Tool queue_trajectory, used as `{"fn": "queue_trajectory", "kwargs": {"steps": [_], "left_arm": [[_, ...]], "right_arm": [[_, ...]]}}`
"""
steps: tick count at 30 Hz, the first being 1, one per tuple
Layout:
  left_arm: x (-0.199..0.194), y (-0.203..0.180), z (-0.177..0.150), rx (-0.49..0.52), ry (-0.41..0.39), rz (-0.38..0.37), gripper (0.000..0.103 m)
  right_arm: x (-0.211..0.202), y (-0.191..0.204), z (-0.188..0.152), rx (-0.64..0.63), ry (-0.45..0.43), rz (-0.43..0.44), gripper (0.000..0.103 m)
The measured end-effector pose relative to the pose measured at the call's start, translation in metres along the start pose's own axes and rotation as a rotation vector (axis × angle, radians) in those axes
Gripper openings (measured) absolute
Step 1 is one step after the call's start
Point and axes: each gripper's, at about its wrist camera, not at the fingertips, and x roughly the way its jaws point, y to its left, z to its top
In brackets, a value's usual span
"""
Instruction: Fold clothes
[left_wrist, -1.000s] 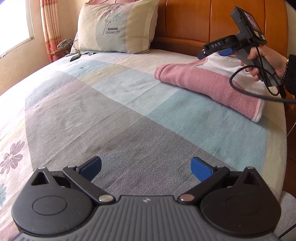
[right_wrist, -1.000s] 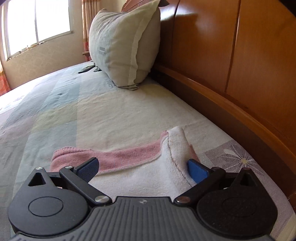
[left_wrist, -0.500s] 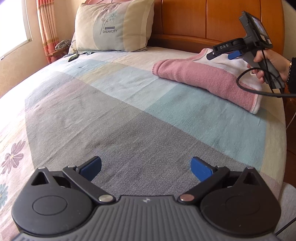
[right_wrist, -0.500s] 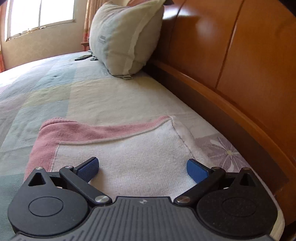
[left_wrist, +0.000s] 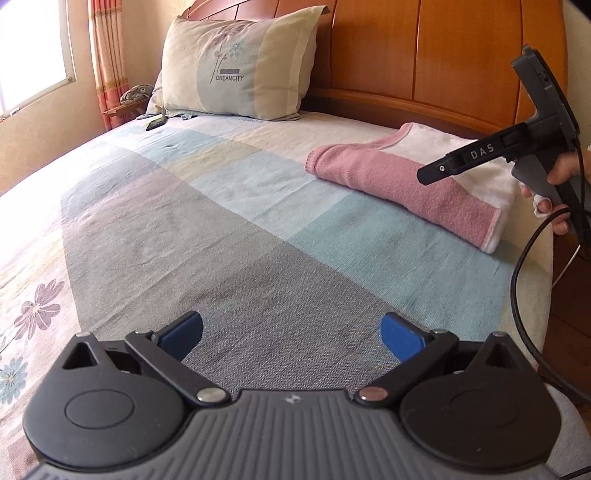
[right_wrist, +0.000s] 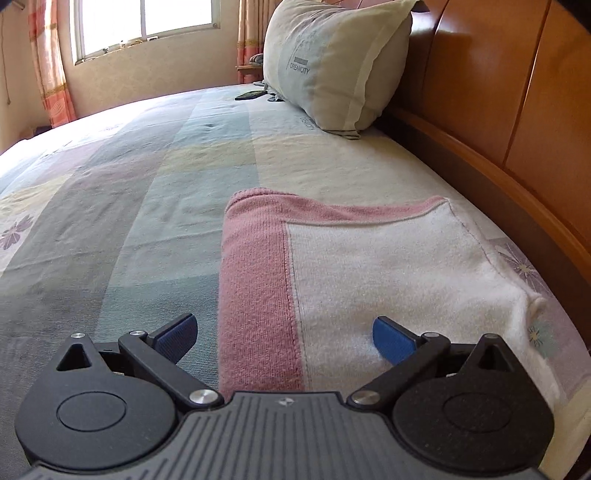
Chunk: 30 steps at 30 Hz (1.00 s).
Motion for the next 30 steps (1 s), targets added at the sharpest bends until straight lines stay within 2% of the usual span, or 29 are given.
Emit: {"fn": "queue_trajectory", "kwargs": {"steps": [4, 9, 14, 18, 24, 30], "left_arm": [[-0.022, -0.005, 0.003, -0.016, -0.036, 0.017, 0.102], [-0.049, -0.021, 0.007, 0.017, -0.085, 0.029, 0.102], [-0.069, -0.041, 0.007, 0.027, -0.111, -0.009, 0.102], [-0.081, -0.052, 0.007, 0.016, -0.115, -0.057, 0.102], [-0.092, -0.068, 0.006, 0.019, -0.113, -0.049, 0.102], [-0.104, -0.081, 0.007, 0.001, -0.106, -0.076, 0.102]], "right_arm": [[-0.036, 0.005, -0.009, 0.067, 0.004, -0.008, 0.103], [-0.081, 0.012, -0.026, 0.125, 0.010, -0.045, 0.103], [-0.116, 0.020, -0.050, 0.172, 0.057, -0.079, 0.103], [-0.144, 0.030, -0.073, 0.179, 0.070, -0.110, 0.103], [-0.185, 0.043, -0.095, 0.222, 0.030, -0.132, 0.103], [-0.213, 0.057, -0.113, 0.241, 0.012, -0.138, 0.103]]}}
